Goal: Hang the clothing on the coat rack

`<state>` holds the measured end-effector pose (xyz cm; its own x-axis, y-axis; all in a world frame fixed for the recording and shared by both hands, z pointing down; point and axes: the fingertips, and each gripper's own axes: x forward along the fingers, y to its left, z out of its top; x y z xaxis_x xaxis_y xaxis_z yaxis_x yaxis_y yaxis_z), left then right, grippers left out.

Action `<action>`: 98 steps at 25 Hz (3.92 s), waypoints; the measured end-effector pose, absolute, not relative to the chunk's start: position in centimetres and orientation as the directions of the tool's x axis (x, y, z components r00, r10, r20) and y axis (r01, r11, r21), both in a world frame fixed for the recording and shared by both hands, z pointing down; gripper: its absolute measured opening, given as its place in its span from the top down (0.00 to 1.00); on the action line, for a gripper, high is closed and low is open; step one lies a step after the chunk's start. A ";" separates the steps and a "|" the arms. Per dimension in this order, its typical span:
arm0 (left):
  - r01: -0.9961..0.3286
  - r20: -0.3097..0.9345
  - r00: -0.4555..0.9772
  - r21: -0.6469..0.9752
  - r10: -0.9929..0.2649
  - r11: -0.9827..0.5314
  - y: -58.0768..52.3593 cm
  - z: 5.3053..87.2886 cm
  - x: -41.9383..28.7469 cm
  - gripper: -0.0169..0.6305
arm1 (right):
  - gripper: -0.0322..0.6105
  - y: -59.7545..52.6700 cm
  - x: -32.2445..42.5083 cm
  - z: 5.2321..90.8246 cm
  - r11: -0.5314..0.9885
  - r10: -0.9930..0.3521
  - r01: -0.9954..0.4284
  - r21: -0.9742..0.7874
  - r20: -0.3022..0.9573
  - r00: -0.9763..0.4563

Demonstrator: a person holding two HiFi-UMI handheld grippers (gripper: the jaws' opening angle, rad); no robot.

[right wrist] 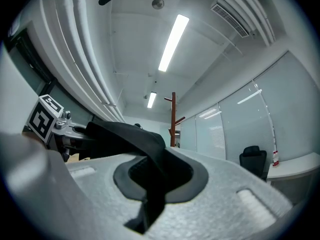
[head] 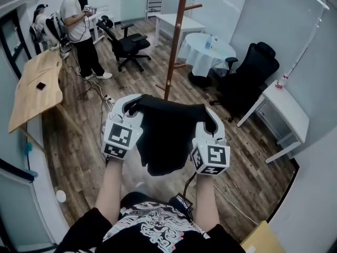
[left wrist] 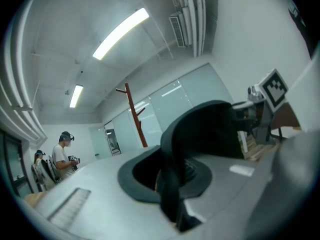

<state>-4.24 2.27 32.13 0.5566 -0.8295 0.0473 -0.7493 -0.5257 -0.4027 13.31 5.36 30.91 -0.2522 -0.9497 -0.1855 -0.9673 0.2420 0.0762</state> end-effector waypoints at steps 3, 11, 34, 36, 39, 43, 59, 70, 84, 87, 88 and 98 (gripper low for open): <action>-0.744 0.042 0.560 -0.413 -0.827 -0.525 1.1 32.3 -3.8 0.95 | 0.92 4.2 13.8 30.9 0.237 -0.949 -0.969 0.067 -0.197 -0.246; -0.747 0.035 0.559 -0.412 -0.828 -0.522 -4.3 33.0 -3.1 0.95 | 0.92 -0.9 14.3 31.7 0.257 -0.943 -0.965 0.049 -0.204 -0.262; -0.742 -0.031 0.591 -0.414 -0.806 -0.528 -19.2 31.2 -3.5 0.95 | 0.92 -14.9 13.7 29.4 0.260 -0.920 -0.965 0.037 -0.294 -0.259; -0.739 -0.031 0.596 -0.410 -0.802 -0.534 -20.4 31.4 -3.5 0.95 | 0.92 -16.1 13.7 29.5 0.247 -0.922 -0.968 0.039 -0.297 -0.247; -0.755 -0.037 0.595 -0.370 -0.803 -0.542 -22.1 31.3 -3.5 0.95 | 0.92 -17.7 13.7 29.5 0.234 -0.926 -0.972 0.035 -0.298 -0.234; -0.776 -0.046 0.589 -0.312 -0.807 -0.548 -24.2 31.1 -3.7 0.95 | 0.92 -20.0 13.5 29.3 0.222 -0.927 -0.974 0.047 -0.300 -0.226; -0.777 -0.053 0.599 -0.280 -0.799 -0.564 -29.8 30.3 -3.5 0.95 | 0.92 -25.9 13.6 27.6 0.249 -0.900 -0.967 0.054 -0.356 -0.251; -0.786 -0.084 0.593 -0.274 -0.801 -0.554 -34.1 27.5 -3.2 0.95 | 0.92 -31.2 14.3 25.5 0.319 -0.864 -0.947 0.029 -0.401 -0.303; -0.759 -0.125 0.640 -0.260 -0.759 -0.597 -39.6 23.0 -1.3 0.95 | 0.92 -36.1 16.0 21.4 0.337 -0.835 -0.942 0.012 -0.458 -0.304; -0.750 -0.113 0.649 -0.264 -0.752 -0.607 -40.5 22.3 -1.2 0.95 | 0.92 -36.9 16.0 20.4 0.330 -0.841 -0.944 0.008 -0.452 -0.298; -0.747 -0.108 0.651 -0.267 -0.751 -0.609 -40.7 22.1 -1.2 0.95 | 0.92 -37.1 16.1 20.2 0.327 -0.844 -0.945 0.006 -0.448 -0.294; -0.746 -0.075 0.664 -0.141 -0.744 -0.651 -43.1 21.3 -1.7 0.95 | 0.92 -39.7 15.7 19.1 0.318 -0.870 -0.947 -0.034 -0.406 -0.278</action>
